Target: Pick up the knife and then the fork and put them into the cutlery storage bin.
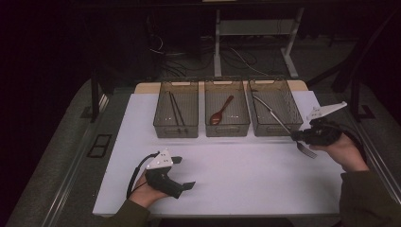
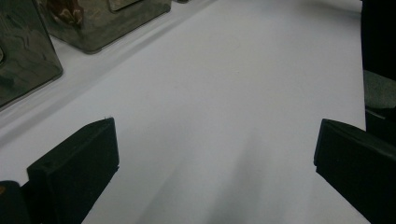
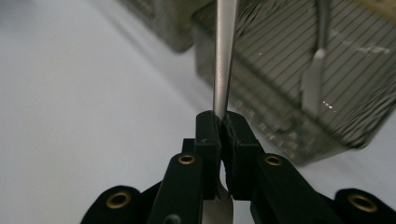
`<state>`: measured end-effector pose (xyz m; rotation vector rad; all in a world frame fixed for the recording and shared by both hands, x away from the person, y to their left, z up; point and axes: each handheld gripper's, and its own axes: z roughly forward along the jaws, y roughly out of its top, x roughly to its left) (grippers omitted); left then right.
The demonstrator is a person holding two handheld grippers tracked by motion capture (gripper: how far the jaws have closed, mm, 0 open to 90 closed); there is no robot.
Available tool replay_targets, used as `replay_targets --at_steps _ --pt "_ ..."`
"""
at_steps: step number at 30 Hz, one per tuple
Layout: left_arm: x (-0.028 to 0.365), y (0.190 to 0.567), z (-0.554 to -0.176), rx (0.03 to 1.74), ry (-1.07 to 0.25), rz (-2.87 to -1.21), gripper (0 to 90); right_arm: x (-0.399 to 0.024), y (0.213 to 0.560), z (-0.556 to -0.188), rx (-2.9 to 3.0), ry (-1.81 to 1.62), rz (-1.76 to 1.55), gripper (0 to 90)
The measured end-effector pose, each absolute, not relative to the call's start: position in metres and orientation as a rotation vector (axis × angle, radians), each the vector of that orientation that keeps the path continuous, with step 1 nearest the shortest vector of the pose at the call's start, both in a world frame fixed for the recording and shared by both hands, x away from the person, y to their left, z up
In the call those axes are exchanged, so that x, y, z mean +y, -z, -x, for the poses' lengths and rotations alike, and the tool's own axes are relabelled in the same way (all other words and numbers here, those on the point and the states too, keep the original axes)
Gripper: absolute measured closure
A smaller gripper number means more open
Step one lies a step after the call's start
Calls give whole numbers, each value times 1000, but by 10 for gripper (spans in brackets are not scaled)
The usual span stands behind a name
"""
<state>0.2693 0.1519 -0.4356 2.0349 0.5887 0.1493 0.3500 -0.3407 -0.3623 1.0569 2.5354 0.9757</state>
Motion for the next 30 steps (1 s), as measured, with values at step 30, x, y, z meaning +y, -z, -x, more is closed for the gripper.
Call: replay_targets --at_steps 30 --pt "151 438 -271 578 -124 -2039 0 -322 372 -486 2304 -923 -1327 846"
